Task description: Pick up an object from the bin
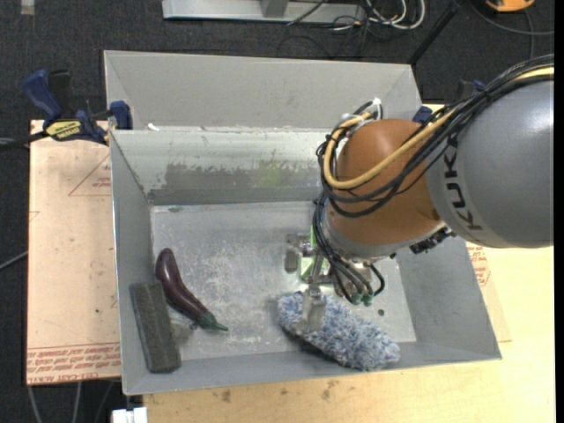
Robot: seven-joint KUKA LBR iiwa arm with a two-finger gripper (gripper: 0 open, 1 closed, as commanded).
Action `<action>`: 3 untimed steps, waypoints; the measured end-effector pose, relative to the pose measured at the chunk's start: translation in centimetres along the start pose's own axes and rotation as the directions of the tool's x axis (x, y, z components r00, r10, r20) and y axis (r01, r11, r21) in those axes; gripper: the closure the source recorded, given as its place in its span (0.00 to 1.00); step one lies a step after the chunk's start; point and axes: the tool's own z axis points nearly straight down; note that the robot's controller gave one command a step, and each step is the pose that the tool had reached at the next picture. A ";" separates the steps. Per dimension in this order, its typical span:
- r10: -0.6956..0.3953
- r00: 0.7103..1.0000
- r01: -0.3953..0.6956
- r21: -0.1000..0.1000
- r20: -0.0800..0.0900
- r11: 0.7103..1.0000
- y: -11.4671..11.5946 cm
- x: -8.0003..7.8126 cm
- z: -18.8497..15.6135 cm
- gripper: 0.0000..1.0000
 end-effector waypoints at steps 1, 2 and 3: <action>-0.066 0.998 0.066 -0.001 0.007 0.998 -1.8 -0.9 3.3 0.00; -0.118 0.993 0.118 0.000 0.004 0.993 -4.2 -2.9 9.4 0.00; -0.446 0.895 0.446 -0.001 -0.001 0.895 -4.9 -0.2 9.5 1.00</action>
Offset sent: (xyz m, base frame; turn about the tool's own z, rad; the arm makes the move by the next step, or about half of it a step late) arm 0.0311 -0.0466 -0.1003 -0.1231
